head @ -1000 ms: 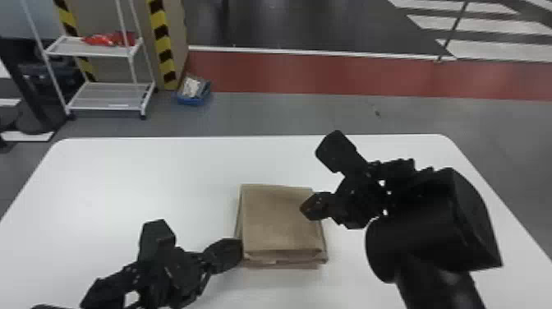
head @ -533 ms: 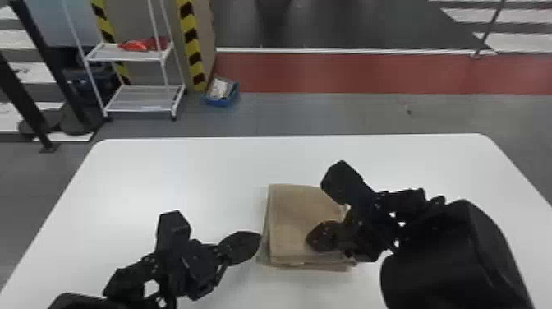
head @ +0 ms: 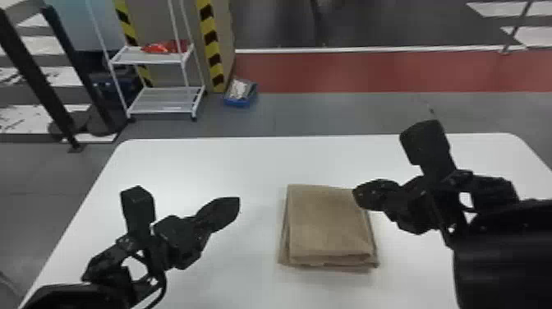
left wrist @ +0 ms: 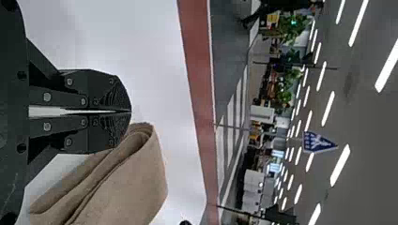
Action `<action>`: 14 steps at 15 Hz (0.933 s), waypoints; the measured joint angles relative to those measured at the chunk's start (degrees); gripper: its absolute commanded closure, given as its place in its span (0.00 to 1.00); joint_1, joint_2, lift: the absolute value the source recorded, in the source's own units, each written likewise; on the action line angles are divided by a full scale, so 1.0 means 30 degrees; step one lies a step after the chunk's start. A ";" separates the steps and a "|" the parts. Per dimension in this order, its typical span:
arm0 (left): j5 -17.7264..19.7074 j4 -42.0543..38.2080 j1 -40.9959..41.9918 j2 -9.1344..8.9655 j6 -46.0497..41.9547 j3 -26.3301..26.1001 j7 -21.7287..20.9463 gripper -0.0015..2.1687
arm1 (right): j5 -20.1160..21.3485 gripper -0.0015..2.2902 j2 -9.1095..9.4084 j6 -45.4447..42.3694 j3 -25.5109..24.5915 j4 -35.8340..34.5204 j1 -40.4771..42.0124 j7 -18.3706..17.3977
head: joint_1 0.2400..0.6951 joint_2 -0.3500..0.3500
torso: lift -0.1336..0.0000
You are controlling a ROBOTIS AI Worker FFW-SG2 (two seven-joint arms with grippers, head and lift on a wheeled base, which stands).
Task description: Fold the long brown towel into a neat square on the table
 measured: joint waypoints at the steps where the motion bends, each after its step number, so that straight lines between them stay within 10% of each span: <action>1: 0.0742 -0.0386 0.0291 -0.0222 0.0024 0.0386 0.0458 0.00 | -0.1224 0.08 0.0011 -0.0146 -0.0386 -0.1024 0.0945 -0.1577 | 1.00 0.59 | 0.07; 7: 0.1814 -0.2530 0.3333 -0.1624 -0.1559 0.1137 0.5296 0.00 | -0.7245 0.08 0.0017 -0.8912 -0.2327 -0.2804 0.7512 -1.1116 | 1.00 0.60 | 0.07; 14: 0.2197 -0.2870 0.6592 -0.1661 -0.6563 0.1162 0.8697 0.00 | -1.0475 0.08 0.0017 -1.3934 -0.3130 -0.2047 1.0500 -1.3823 | 1.00 0.66 | 0.07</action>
